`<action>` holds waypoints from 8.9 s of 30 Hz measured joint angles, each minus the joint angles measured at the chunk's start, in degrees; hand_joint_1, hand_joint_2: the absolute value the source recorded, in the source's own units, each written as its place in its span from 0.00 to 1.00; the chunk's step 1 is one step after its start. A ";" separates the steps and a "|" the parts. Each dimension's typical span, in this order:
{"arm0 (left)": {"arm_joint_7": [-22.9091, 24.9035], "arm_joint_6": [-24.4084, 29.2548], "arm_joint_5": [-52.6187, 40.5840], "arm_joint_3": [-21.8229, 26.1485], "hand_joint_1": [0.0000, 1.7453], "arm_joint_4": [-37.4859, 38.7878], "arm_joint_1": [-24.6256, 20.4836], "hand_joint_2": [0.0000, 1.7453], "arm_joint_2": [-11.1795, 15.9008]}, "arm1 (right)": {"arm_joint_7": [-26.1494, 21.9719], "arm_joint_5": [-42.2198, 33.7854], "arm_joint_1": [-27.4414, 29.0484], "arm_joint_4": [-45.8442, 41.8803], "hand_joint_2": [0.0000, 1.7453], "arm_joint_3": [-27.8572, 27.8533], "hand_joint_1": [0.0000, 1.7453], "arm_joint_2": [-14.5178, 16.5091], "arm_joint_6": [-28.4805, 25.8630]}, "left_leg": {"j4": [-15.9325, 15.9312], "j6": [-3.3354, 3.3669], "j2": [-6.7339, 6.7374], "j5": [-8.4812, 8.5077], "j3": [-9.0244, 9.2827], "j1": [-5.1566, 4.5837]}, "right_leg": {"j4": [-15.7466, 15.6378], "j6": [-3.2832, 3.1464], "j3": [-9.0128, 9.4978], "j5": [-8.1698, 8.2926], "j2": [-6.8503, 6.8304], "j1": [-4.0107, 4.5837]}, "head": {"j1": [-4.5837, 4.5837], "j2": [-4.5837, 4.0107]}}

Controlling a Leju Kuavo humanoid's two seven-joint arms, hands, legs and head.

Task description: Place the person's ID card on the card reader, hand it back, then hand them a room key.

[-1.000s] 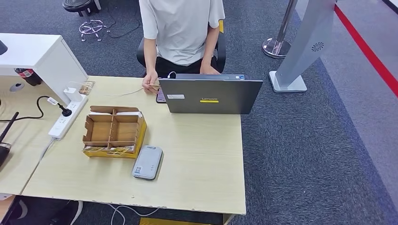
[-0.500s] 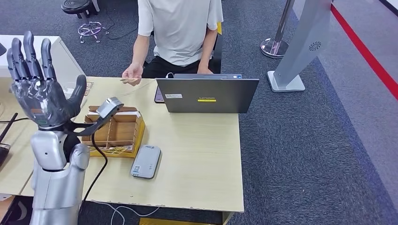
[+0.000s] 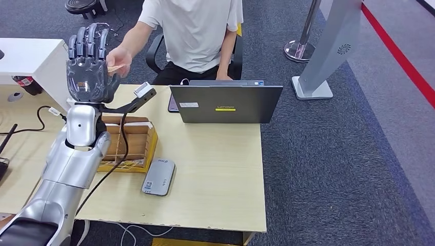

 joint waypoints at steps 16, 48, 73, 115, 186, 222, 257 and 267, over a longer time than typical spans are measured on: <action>0.26 -0.33 0.00 -1.43 1.00 4.57 -1.61 1.00 0.22 | 1.37 1.26 0.33 0.32 1.00 0.58 0.00 0.04 -1.80 | 0.00 0.00 0.00 0.00 -0.05 0.00 | 0.00 0.00 -0.04 0.00 0.00 0.00 | 0.01 0.00; -3.83 1.41 0.08 -1.94 1.00 3.64 3.38 1.00 -3.80 | 4.10 4.94 1.00 0.45 1.00 2.40 0.00 0.19 -5.34 | 0.00 0.03 0.00 -0.02 -0.09 -0.04 | -0.02 0.01 -0.06 -0.01 0.00 -0.01 | -0.01 0.00; -4.16 -12.87 0.21 -8.44 1.00 -23.94 28.50 1.00 -5.22 | 4.94 8.63 1.67 0.43 1.00 2.45 0.00 0.71 -9.94 | -0.01 0.10 0.06 -0.19 -0.11 -0.04 | -0.06 0.13 -0.07 -0.11 0.07 -0.05 | 0.02 0.00; -2.14 -29.82 4.86 -11.81 1.00 -12.39 29.64 1.00 1.72 | 9.15 15.23 1.77 0.04 1.00 2.54 0.00 1.37 -10.89 | -0.02 0.09 0.02 -0.19 -0.06 -0.04 | -0.05 0.13 0.01 -0.12 0.02 -0.04 | 0.02 0.00; -4.40 3.09 0.15 -1.71 0.00 4.38 5.37 1.00 -0.74 | 9.03 19.75 1.36 0.46 1.00 3.65 0.00 1.76 -11.08 | -0.01 0.01 0.04 -0.05 -0.21 -0.03 | 0.03 0.07 -0.18 -0.06 0.09 -0.04 | 0.06 0.00; -4.22 -12.89 3.34 -4.47 0.00 -31.88 45.73 1.00 4.70 | 10.17 18.50 2.40 0.14 1.00 -2.01 0.00 2.07 -11.76 | -0.03 -0.06 0.03 -0.39 -0.12 -0.02 | 0.02 0.15 -0.09 -0.40 0.08 -0.06 | 0.05 0.00; -2.88 -14.18 6.26 5.54 0.00 -17.32 37.23 1.00 1.98 | 12.04 21.23 2.57 -0.24 1.00 -3.20 0.00 0.88 -10.17 | -0.03 -0.06 0.03 -0.39 -0.11 -0.02 | 0.03 0.14 -0.08 -0.40 0.09 -0.06 | 0.05 0.00; -2.89 -14.60 6.26 5.91 1.00 -17.24 37.24 1.00 1.95 | 11.78 21.50 2.55 -0.24 1.00 -3.21 0.00 0.86 -9.94 | -0.03 -0.06 0.03 -0.39 -0.12 -0.02 | 0.03 0.14 -0.07 -0.40 0.08 -0.06 | 0.06 0.00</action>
